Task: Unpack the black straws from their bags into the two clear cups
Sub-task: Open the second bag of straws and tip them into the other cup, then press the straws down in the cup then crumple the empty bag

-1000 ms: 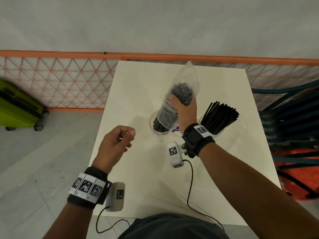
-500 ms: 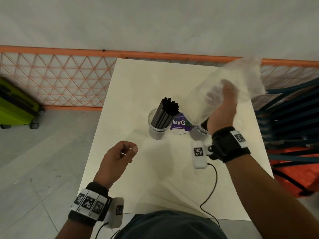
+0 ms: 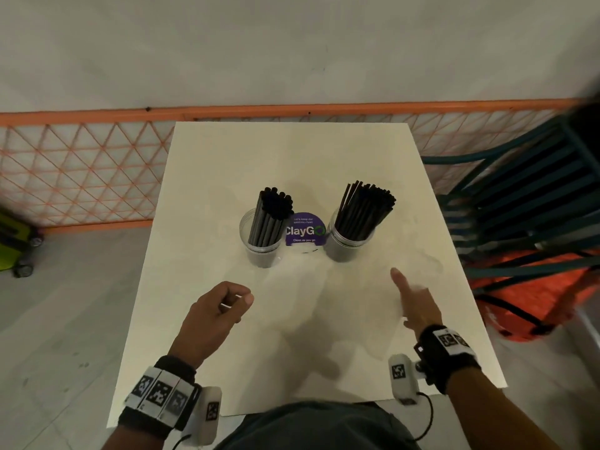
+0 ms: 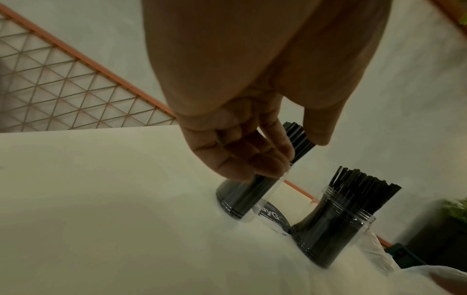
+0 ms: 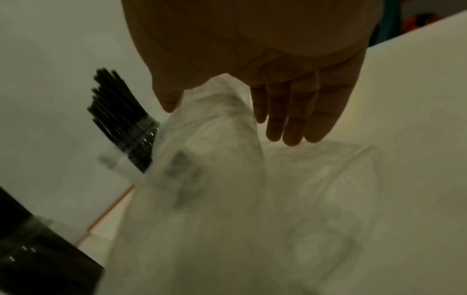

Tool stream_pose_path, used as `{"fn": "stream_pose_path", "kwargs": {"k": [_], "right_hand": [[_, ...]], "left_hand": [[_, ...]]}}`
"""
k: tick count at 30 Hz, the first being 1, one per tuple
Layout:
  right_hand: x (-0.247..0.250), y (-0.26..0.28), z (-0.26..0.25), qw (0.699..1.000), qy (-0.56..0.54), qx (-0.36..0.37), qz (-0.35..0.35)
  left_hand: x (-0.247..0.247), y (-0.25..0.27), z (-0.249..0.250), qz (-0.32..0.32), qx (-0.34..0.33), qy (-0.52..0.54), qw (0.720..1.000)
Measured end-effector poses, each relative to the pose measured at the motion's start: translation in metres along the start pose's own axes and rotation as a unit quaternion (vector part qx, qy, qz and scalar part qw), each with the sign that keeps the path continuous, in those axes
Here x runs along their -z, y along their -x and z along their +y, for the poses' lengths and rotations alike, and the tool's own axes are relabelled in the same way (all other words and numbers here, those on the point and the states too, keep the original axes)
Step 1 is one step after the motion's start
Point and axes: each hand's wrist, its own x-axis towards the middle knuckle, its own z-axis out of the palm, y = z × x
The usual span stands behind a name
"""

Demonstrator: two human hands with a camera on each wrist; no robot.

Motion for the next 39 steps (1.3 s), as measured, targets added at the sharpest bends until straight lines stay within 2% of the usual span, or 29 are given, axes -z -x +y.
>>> {"fn": "stream_pose_path", "kwargs": {"k": [2,4,9,14,17,21,24,27,29,34,39], "right_hand": [[0.000,-0.008,0.008,0.996,0.082,0.001,0.032],[0.002,-0.010,0.011,0.991,0.118,0.008,0.060],[0.004,-0.025,0.020,0.982,0.182,-0.002,0.041],[0.020,-0.019,0.018,0.997,0.080,-0.020,0.004],[0.036,-0.003,0.013,0.996,0.086,0.006,0.013],[0.056,0.011,0.003,0.984,0.129,0.095,0.073],[0.060,0.028,-0.017,0.962,0.149,0.203,0.105],[0.045,0.047,-0.049,0.910,0.189,0.364,0.064],[0.028,0.057,-0.071,0.877,0.200,0.436,0.018],[-0.034,0.068,-0.125,0.832,0.167,0.525,-0.065],[-0.104,0.064,-0.169,0.788,0.227,0.558,-0.127]], "left_hand": [[-0.007,-0.002,0.005,-0.007,-0.004,-0.011,1.000],[-0.011,-0.004,0.008,-0.008,0.000,-0.016,1.000],[-0.019,-0.008,0.012,0.000,-0.009,-0.024,1.000],[-0.021,-0.011,0.025,0.028,-0.007,-0.027,0.999],[-0.019,-0.018,0.040,0.072,-0.014,-0.047,0.996],[-0.019,-0.043,0.054,0.130,-0.026,-0.052,0.990],[-0.021,-0.074,0.061,0.129,-0.050,-0.047,0.989],[-0.022,-0.106,0.067,0.113,-0.069,-0.080,0.988],[-0.024,-0.124,0.067,0.100,-0.087,-0.094,0.987],[-0.039,-0.149,0.062,0.116,-0.145,-0.164,0.969],[-0.046,-0.153,0.060,0.176,-0.201,-0.207,0.941]]}}
